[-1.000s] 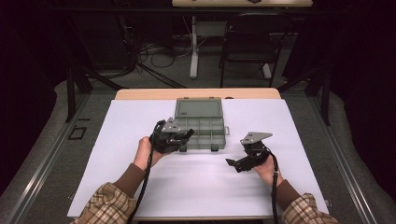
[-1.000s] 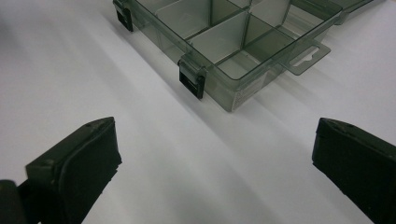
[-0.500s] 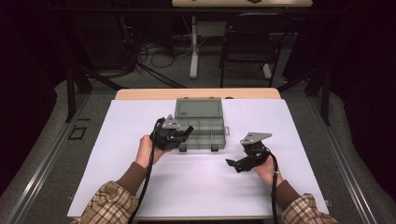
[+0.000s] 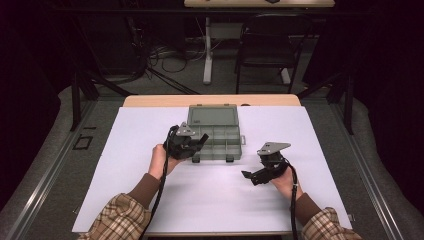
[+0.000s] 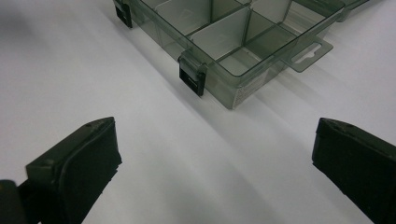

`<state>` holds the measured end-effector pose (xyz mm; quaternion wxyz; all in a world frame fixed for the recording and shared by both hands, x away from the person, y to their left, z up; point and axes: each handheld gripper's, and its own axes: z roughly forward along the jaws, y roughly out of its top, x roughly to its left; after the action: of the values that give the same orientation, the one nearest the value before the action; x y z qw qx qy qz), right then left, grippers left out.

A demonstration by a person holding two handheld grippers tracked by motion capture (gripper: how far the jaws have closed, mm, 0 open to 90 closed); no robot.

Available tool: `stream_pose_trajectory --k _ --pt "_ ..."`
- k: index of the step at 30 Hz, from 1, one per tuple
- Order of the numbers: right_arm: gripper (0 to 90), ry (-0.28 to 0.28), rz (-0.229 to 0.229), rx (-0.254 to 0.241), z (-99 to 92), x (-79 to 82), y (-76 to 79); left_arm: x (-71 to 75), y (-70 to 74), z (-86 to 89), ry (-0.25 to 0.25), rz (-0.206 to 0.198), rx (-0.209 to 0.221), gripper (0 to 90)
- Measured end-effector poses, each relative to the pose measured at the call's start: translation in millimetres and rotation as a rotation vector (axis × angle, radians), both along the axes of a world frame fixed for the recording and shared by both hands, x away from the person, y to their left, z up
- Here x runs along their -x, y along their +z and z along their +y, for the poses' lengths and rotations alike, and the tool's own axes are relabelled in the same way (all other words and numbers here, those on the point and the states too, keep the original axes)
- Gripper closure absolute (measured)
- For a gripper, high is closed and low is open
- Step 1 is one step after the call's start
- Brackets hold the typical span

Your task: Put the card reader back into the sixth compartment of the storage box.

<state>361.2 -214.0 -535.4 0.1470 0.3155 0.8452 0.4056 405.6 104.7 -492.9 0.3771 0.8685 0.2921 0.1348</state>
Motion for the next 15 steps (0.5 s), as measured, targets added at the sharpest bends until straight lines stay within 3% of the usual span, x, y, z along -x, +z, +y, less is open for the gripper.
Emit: stream_pose_trajectory --k 15 --pt "0.0 -0.004 0.0 0.0 -0.2 -0.1 0.2 -7.3 -7.4 -3.2 0.024 0.016 0.011 73.6"
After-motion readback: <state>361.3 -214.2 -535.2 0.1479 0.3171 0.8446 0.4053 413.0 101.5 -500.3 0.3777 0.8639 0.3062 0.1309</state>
